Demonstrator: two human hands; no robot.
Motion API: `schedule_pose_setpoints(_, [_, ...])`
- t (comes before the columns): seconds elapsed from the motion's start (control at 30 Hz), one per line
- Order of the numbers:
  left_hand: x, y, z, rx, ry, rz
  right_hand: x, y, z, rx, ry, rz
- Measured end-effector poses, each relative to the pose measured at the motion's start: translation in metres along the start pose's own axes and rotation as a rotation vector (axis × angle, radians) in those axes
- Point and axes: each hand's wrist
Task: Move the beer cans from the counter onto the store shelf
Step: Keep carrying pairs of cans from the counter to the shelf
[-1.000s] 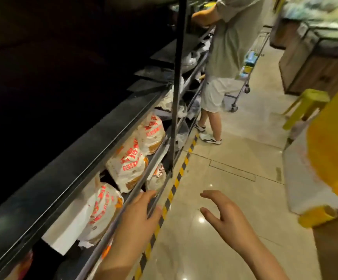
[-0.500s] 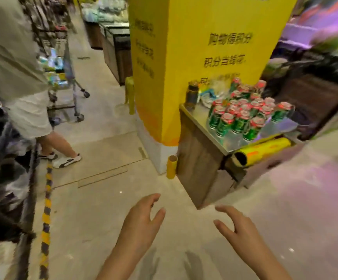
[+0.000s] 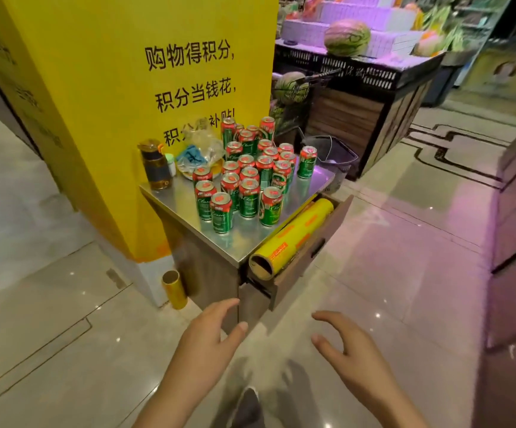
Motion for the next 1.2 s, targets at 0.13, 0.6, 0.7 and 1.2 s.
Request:
schedule_pose_setpoints(0.13, [-0.013,-0.074,-0.001,0.002,0.026,-0.014,-0.027,-0.068,0.013,-0.036,-0.006,0.016])
schedule_pose_setpoints(0.6, [0.022,-0.296,-0.093,0.184,-0.040,0.023,-0.111,-0.238,-0.049,-0.055,-0.084,-0.154])
schedule_pose_setpoints(0.7, [0.047,-0.330,-0.111,0.179,-0.069,0.005,-0.128,-0.279,-0.075,-0.068,-0.057,-0.102])
schedule_pose_setpoints(1.2, [0.105,-0.434,-0.163,-0.178,0.061,-0.416,-0.222,-0.510,-0.124,-0.437,-0.065,0.158])
Point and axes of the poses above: each hand's wrist, its own y-axis away from the middle knuckle, its own x-axis out of the palm, z = x × y, and after that the axes turned 3 degrees about y, right-handed
